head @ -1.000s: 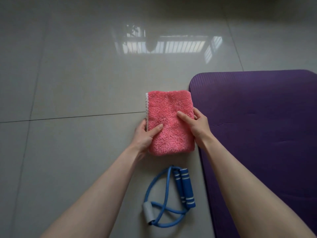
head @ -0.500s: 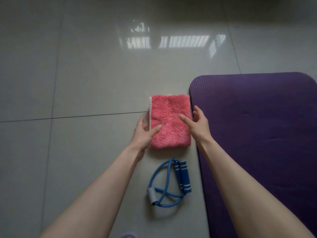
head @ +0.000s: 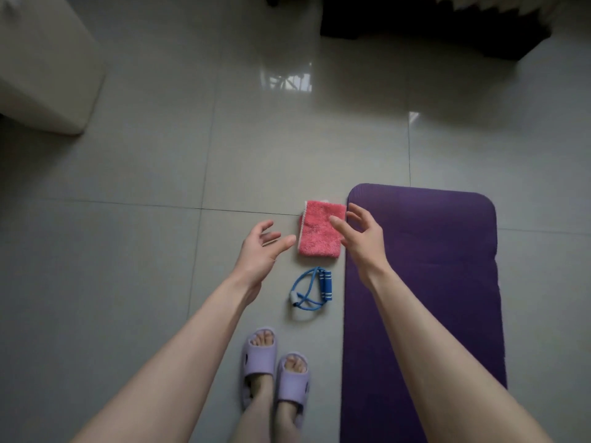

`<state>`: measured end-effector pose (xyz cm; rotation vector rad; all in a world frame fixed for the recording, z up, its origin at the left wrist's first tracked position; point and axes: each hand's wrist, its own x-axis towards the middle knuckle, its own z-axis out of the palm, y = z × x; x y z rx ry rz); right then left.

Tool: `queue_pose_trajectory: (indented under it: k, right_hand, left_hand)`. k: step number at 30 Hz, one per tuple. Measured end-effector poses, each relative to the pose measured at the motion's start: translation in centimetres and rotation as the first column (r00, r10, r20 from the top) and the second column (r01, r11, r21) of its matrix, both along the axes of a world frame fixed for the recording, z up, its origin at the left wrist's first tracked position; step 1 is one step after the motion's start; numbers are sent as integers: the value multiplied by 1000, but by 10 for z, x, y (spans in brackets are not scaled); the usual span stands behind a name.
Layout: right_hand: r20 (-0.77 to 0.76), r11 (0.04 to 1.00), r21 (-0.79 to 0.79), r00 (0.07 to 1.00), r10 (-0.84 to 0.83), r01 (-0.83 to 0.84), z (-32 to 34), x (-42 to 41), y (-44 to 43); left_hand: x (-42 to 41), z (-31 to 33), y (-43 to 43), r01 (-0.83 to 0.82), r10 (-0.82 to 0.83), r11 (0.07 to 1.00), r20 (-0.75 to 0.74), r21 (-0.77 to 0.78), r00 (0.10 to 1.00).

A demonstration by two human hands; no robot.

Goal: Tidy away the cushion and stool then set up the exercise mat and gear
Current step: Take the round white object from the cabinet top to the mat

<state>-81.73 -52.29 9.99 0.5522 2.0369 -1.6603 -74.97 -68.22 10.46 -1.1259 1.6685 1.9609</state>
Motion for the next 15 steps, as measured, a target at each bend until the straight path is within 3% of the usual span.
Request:
queue_pose_trajectory:
  k: [8, 15]
  right_hand:
    - [-40, 986, -47, 986, 160, -161, 179, 41, -47]
    - [-129, 926, -111, 929, 347, -361, 279, 71, -115]
  left_hand:
    - [65, 184, -37, -160, 152, 986, -142, -44, 978]
    - [125, 278, -83, -349, 321, 935, -265, -63, 909]
